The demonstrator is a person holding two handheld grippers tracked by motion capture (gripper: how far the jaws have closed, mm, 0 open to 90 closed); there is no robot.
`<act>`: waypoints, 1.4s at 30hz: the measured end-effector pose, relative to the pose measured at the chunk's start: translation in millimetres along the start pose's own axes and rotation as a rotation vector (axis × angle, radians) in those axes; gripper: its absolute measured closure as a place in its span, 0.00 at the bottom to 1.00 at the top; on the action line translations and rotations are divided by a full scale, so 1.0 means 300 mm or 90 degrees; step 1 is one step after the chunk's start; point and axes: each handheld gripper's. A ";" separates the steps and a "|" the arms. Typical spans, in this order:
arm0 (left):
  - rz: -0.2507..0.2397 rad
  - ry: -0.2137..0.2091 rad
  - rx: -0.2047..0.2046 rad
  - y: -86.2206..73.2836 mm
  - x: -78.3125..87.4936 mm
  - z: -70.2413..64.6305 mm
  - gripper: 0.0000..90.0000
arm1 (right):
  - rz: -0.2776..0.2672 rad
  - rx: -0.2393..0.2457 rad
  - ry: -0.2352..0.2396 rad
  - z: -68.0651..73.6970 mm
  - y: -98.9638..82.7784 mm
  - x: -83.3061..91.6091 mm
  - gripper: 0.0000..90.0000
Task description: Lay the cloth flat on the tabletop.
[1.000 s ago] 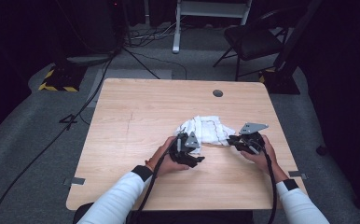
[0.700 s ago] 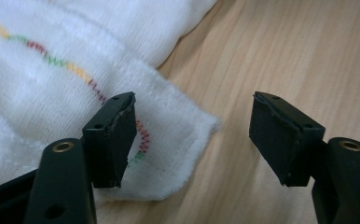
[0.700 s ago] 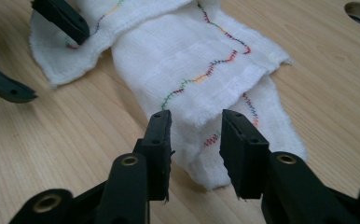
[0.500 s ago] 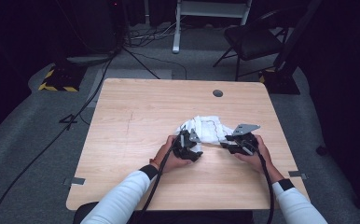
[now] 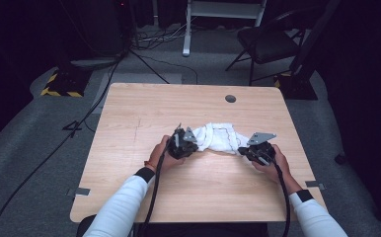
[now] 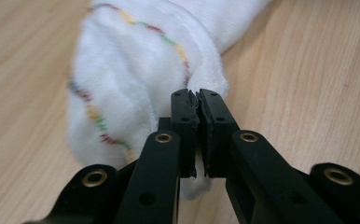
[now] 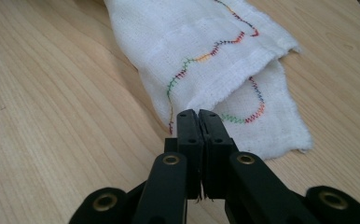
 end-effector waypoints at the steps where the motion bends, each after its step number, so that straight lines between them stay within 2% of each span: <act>1: -0.007 0.002 0.010 -0.006 0.017 0.016 0.95 | -0.002 -0.004 0.001 -0.002 -0.002 0.004 0.99; 4: -0.018 0.019 0.026 -0.028 0.064 0.061 0.95 | 0.000 -0.002 -0.003 -0.003 -0.004 0.008 0.99; 7: -0.015 0.030 0.027 -0.051 0.097 0.088 0.95 | 0.001 -0.002 -0.008 0.000 -0.002 0.020 0.99; 11: -0.020 0.031 0.032 -0.082 0.139 0.111 0.95 | -0.006 -0.003 -0.022 0.003 -0.001 0.044 0.99; 17: 0.000 0.030 0.035 -0.151 0.179 0.130 0.95 | 0.006 0.003 -0.027 0.016 -0.016 0.064 0.99; 22: 0.021 0.027 0.030 -0.199 0.199 0.124 0.95 | 0.013 -0.006 -0.030 0.011 -0.033 0.073 0.99; 27: 0.026 0.018 0.020 -0.230 0.228 0.105 0.95 | 0.017 -0.003 -0.026 0.027 -0.042 0.080 0.99; 31: 0.038 0.007 0.029 -0.249 0.234 0.082 0.94 | 0.019 -0.003 -0.019 0.040 -0.049 0.088 0.99; 33: 0.035 0.036 0.028 -0.258 0.245 0.072 0.89 | 0.013 -0.006 -0.021 0.044 -0.052 0.096 0.98; 34: 0.036 0.053 0.033 -0.262 0.250 0.068 0.81 | 0.006 -0.010 -0.025 0.044 -0.052 0.100 0.95; 36: 0.016 0.038 0.037 -0.273 0.266 0.066 0.77 | -0.002 -0.024 -0.043 0.042 -0.035 0.106 0.88; 37: 0.014 0.037 0.041 -0.275 0.272 0.064 0.73 | -0.016 -0.025 -0.039 0.048 -0.020 0.113 0.87; 39: 0.011 0.028 0.049 -0.273 0.274 0.062 0.66 | -0.033 -0.004 -0.041 0.063 0.012 0.120 0.83; 42: 0.000 0.022 0.054 -0.256 0.264 0.051 0.53 | -0.041 -0.005 -0.034 0.056 0.050 0.100 0.78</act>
Point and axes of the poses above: each handheld gripper's, and its own axes: x roughly backward along the jaws, y roughly out of its top, z roughly to its left, and after that the axes turned 9 degrees about y, right-handed
